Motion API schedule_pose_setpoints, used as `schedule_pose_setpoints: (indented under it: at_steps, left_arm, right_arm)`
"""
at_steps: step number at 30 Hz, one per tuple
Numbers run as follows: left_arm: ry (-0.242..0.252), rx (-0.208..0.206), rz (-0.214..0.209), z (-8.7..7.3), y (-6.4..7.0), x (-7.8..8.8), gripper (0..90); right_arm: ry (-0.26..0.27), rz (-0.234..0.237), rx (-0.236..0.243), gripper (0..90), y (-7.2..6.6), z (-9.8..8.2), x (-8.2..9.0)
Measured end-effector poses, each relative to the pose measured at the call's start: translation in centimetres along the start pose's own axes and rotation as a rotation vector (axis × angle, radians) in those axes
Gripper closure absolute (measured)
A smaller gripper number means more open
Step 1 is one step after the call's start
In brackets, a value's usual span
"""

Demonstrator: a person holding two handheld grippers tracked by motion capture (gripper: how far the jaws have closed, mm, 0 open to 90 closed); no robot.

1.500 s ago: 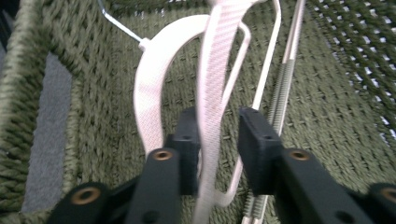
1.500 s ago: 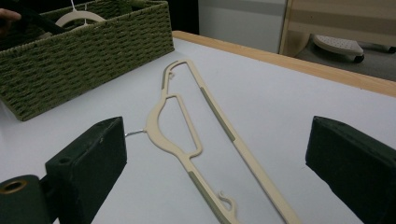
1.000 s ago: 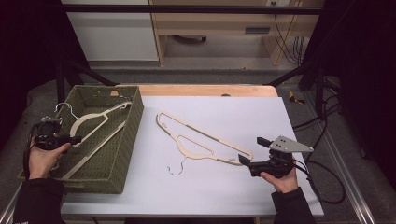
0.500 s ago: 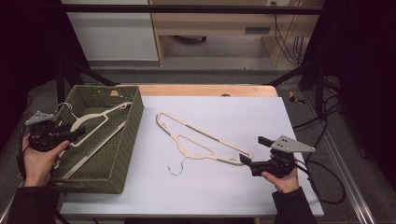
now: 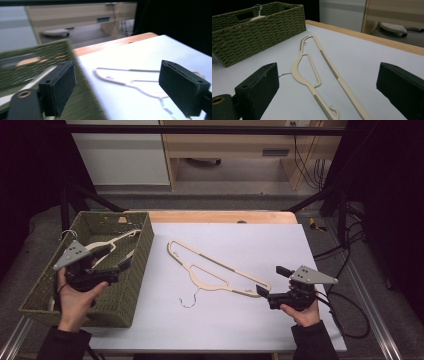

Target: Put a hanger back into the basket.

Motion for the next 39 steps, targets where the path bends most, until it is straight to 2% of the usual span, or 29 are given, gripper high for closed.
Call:
schedule_pose_setpoints:
  at_steps: [2, 6, 10, 16, 24, 27, 31, 34, 39]
  left_arm:
    - [0.007, -0.010, -0.023, -0.2, 1.0, -0.9, 13.1]
    - [-0.011, -0.022, -0.069, -1.0, 3.1, -3.0, 12.3]
    - [-0.054, -0.041, -0.085, -2.0, 4.5, -5.3, 12.2]
    - [-0.135, -0.042, -0.101, -3.8, 5.9, -8.9, 12.9]
    - [-0.216, -0.029, -0.112, -5.9, 6.6, -12.6, 16.4]
    - [-0.241, -0.011, -0.114, -6.6, 6.6, -13.6, 18.4]
    - [-0.304, -0.007, -0.112, -7.5, 6.5, -14.9, 26.1]
    - [-0.320, -0.008, -0.104, -8.1, 6.6, -15.7, 32.1]
    - [-0.401, 0.015, -0.091, -9.6, 6.7, -17.2, 41.5]
  right_arm:
    - [0.005, -0.002, -0.002, 5.0, 0.0, 0.0, 0.1]
    - [0.009, 0.002, -0.008, 4.9, 0.1, -0.1, 0.2]
    - [0.017, 0.003, -0.008, 5.0, 0.1, 0.0, 0.3]
    - [0.019, 0.004, -0.005, 5.1, 0.2, 0.0, 0.4]
    - [0.017, 0.001, -0.006, 5.1, 0.2, -0.1, 0.4]
    - [0.024, 0.006, -0.010, 5.4, 0.2, 0.0, 0.4]
    - [0.014, 0.010, -0.004, 5.4, 0.1, -0.1, 0.3]
    - [0.014, 0.014, 0.000, 5.5, 0.1, -0.2, 0.2]
    - [0.015, 0.021, 0.004, 5.6, 0.1, -0.2, 0.2]
Point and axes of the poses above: each handheld gripper's, and its own axes: x roughly backward along the jaws, z roughly out of its top, y roughly to its right, the point moved 2 cm from there along -x, roughly forward along the jaws, and after that the axes turned 15 degrees about -z, right-handed, at the moved point
